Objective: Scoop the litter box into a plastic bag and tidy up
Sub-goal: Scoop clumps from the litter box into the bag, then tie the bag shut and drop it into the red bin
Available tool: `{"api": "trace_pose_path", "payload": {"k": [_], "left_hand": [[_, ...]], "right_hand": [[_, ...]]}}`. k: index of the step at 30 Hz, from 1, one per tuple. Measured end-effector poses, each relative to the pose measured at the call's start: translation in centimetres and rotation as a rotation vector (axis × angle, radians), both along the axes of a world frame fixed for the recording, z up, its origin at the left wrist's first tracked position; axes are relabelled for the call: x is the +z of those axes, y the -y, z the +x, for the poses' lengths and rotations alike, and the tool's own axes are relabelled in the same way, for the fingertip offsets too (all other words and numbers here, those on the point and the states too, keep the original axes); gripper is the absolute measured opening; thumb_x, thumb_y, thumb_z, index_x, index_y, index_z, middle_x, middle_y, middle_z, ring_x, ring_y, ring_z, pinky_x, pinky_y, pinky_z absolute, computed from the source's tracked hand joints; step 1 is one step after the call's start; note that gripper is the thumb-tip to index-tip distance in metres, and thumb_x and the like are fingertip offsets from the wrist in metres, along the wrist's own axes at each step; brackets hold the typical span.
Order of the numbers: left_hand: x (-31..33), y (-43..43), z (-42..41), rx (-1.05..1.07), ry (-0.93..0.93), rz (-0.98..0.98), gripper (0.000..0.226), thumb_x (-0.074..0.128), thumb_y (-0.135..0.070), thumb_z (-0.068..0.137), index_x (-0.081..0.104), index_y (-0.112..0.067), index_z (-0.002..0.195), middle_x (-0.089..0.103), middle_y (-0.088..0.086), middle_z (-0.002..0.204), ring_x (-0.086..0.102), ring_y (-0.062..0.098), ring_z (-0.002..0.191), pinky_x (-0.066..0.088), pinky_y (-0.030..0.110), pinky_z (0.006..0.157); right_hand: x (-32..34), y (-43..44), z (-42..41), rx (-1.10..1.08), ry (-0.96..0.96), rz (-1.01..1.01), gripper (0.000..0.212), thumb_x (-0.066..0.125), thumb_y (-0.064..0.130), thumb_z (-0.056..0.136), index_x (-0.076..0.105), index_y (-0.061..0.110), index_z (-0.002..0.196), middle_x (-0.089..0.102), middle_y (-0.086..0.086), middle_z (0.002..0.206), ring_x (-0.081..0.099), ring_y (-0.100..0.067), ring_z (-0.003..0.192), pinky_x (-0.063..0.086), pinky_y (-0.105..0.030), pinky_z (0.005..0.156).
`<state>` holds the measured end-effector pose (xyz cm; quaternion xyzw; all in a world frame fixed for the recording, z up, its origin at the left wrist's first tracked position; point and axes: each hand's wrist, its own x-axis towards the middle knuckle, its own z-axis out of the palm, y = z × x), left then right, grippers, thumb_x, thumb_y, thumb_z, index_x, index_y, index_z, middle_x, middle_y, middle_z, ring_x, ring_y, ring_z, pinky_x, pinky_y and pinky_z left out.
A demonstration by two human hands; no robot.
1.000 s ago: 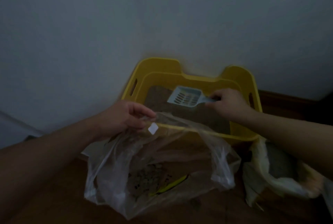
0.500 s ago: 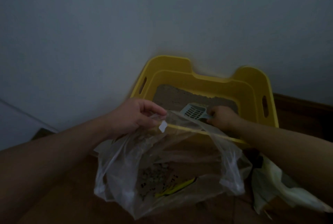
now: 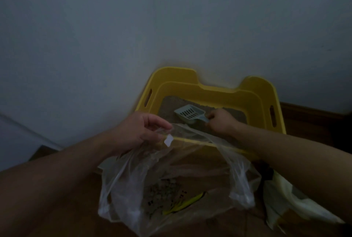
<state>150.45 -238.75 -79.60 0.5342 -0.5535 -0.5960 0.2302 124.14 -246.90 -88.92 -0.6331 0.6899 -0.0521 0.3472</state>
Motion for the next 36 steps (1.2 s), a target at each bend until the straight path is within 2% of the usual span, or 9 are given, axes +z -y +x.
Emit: {"api": "trace_pose_path", "payload": {"k": [7,13,17,21,24,27,31,34,36], "left_hand": [[-0.3,0.1,1.1,0.007,0.024,-0.025,0.035,0.068,0.016,0.079,0.074,-0.015,0.094,0.07,-0.009,0.064,0.062,0.001,0.059,0.051,0.016,0.058],[-0.9,0.2,2.0,0.055,-0.008,0.008,0.032,0.076,-0.007,0.062,0.081,-0.027,0.086,0.072,0.013,0.085,0.063,0.023,0.077,0.055,0.033,0.074],[-1.0,0.3,1.8,0.033,-0.01,-0.015,0.039,0.074,0.01,0.073,0.081,-0.026,0.084,0.074,0.007,0.085,0.064,0.019,0.079,0.057,0.025,0.071],[-0.6,0.2,1.1,0.025,0.009,-0.034,0.036,0.072,0.014,0.076,0.078,-0.018,0.09,0.076,0.003,0.085,0.067,0.01,0.074,0.056,0.02,0.068],[-0.1,-0.1,0.6,0.018,0.036,-0.048,0.036,0.066,0.019,0.079,0.073,-0.012,0.095,0.075,-0.006,0.075,0.067,0.003,0.068,0.053,0.016,0.062],[0.4,-0.7,0.4,-0.009,0.1,-0.096,0.035,0.068,0.016,0.08,0.073,-0.014,0.098,0.071,-0.013,0.065,0.062,-0.002,0.062,0.05,0.014,0.06],[0.7,-1.3,0.5,-0.037,0.197,-0.135,0.034,0.07,0.01,0.082,0.072,-0.017,0.102,0.063,-0.018,0.056,0.055,-0.004,0.054,0.047,0.016,0.059],[0.7,-1.5,0.4,0.007,0.282,-0.2,0.036,0.074,0.005,0.081,0.073,-0.026,0.098,0.062,-0.012,0.059,0.056,0.004,0.057,0.048,0.026,0.065],[0.6,-1.6,0.3,0.054,0.327,-0.237,0.037,0.075,0.005,0.08,0.073,-0.026,0.1,0.066,0.002,0.07,0.059,0.014,0.065,0.05,0.033,0.071]], "right_hand": [[-1.1,1.8,5.1,-0.015,0.052,0.068,0.027,0.062,0.024,0.092,0.068,0.005,0.111,0.069,-0.013,0.109,0.066,-0.025,0.091,0.055,-0.034,0.068],[-1.4,1.4,6.6,0.085,0.085,0.12,0.03,0.067,0.03,0.09,0.071,0.006,0.108,0.068,-0.01,0.113,0.064,-0.025,0.103,0.054,-0.041,0.093],[1.0,0.5,5.4,0.124,0.167,-0.003,0.025,0.067,0.028,0.09,0.071,0.006,0.099,0.073,-0.012,0.101,0.069,-0.025,0.093,0.057,-0.044,0.087],[5.3,-2.5,3.5,0.16,0.327,-0.13,0.042,0.067,0.031,0.091,0.063,0.013,0.128,0.07,0.002,0.112,0.067,-0.012,0.099,0.055,-0.037,0.094],[8.4,-5.8,2.2,0.15,0.432,-0.162,0.043,0.069,0.035,0.089,0.062,0.018,0.129,0.071,0.008,0.107,0.068,-0.006,0.097,0.056,-0.035,0.093],[10.9,-9.3,0.7,0.219,0.337,-0.225,0.051,0.071,0.041,0.085,0.059,0.021,0.13,0.067,0.016,0.103,0.063,0.002,0.093,0.053,-0.021,0.087],[12.1,-12.6,-0.7,0.407,-0.03,-0.262,0.068,0.073,0.055,0.077,0.051,0.027,0.136,0.057,0.012,0.119,0.056,-0.005,0.104,0.048,-0.023,0.089],[11.4,-13.7,-1.5,0.466,-0.236,-0.24,0.079,0.074,0.056,0.076,0.041,0.028,0.142,0.048,0.005,0.131,0.05,-0.015,0.119,0.042,-0.027,0.096],[11.1,-14.0,-2.0,0.447,-0.275,-0.228,0.077,0.074,0.047,0.077,0.038,0.03,0.143,0.047,0.004,0.13,0.051,-0.018,0.118,0.044,-0.029,0.094]]}}
